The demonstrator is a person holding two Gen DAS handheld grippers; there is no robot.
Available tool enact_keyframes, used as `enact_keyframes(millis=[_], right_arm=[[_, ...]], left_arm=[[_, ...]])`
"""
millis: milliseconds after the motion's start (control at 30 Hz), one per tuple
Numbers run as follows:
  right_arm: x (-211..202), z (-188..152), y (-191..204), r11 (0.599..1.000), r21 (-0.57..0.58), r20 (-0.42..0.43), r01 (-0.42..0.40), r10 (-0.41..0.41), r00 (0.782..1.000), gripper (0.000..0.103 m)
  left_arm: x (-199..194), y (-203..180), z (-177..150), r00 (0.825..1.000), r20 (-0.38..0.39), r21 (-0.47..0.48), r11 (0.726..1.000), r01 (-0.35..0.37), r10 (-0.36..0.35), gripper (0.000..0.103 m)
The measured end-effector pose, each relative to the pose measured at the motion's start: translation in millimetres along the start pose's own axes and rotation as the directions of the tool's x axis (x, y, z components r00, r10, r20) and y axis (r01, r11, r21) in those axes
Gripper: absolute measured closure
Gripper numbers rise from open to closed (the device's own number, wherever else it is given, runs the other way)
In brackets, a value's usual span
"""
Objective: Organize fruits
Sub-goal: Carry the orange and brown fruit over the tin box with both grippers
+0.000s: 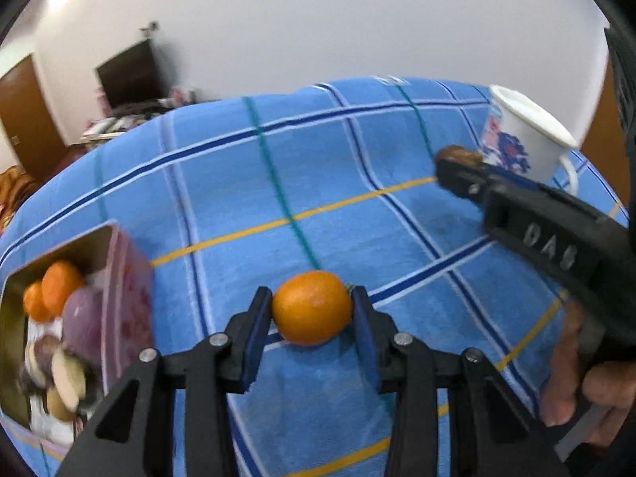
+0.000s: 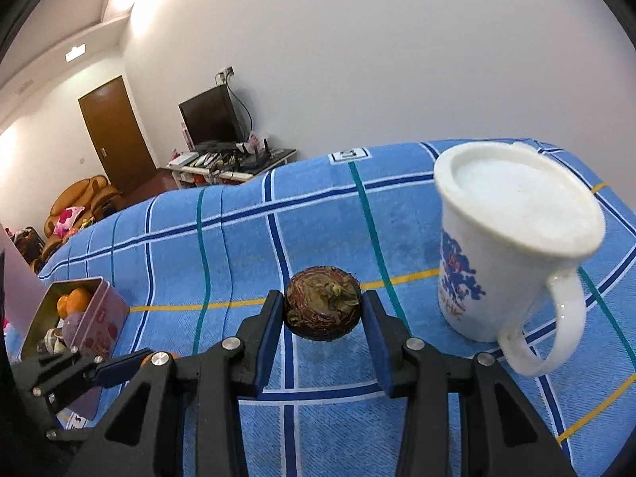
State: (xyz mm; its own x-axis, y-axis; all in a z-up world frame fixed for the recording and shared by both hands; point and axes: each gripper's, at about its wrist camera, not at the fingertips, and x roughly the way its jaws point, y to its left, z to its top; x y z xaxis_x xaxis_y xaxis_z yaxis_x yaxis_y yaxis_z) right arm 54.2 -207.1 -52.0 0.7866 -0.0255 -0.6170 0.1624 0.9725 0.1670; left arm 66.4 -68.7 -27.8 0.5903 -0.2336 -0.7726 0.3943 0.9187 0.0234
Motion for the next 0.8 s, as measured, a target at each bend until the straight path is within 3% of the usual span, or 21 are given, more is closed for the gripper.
enact_keyframes(millis=[267, 800], right_arm=[[-22, -5, 5, 0.998, 0.000, 0.077, 0.063, -0.063, 0.995, 0.061], [-81, -43, 20, 0.989, 0.009, 0.178, 0.149, -0.148, 0.973, 0.061]], left_arm=[[-32, 7, -27, 0.993, 0.104, -0.066, 0.997, -0.049, 0.055, 0.061], [-64, 27, -52, 0.973, 0.210, -0.140, 0.988, -0.064, 0.092, 0.061]])
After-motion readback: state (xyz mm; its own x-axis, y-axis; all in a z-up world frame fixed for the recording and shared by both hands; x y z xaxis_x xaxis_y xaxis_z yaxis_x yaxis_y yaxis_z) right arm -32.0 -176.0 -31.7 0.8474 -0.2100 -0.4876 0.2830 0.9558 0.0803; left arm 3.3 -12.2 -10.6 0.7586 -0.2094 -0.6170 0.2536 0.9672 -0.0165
